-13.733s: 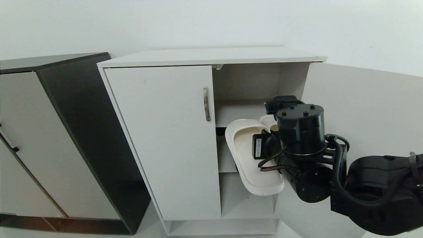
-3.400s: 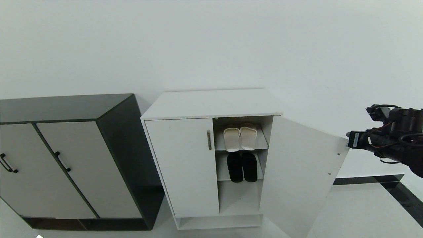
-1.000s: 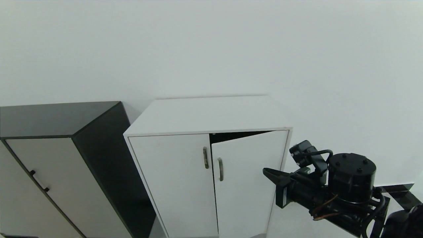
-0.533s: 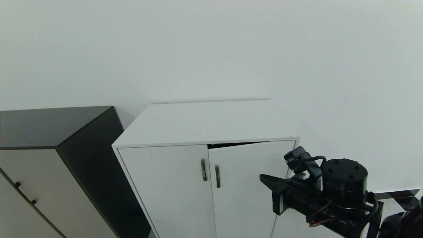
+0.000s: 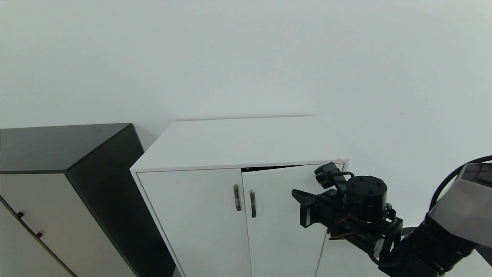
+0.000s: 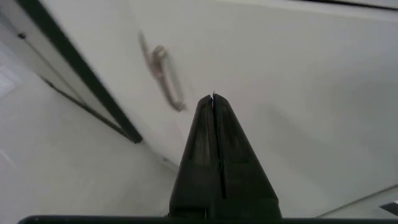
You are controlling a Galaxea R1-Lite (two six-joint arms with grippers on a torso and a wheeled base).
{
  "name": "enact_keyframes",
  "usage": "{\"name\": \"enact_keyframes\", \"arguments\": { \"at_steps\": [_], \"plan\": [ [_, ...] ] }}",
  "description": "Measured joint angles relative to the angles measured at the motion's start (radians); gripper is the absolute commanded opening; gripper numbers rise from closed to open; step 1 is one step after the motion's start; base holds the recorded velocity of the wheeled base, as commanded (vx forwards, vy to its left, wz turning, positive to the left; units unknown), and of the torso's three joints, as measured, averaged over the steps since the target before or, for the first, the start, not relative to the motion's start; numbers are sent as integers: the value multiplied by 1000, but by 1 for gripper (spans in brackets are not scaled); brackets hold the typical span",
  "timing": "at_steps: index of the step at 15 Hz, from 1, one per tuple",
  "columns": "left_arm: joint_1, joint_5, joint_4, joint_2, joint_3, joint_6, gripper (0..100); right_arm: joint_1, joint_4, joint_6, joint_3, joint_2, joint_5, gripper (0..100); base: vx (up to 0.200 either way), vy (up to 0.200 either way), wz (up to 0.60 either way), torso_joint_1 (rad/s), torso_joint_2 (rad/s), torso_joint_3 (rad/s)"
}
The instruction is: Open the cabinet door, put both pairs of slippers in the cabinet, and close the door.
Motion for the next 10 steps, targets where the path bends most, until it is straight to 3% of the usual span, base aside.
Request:
{"name": "enact_keyframes", "arguments": {
  "at_steps": [10],
  "plan": [
    [0,0,0,0,0,-1,0,-72,9,-1,-170,138,0,0,0,0,0,0,0,0]
  ]
}}
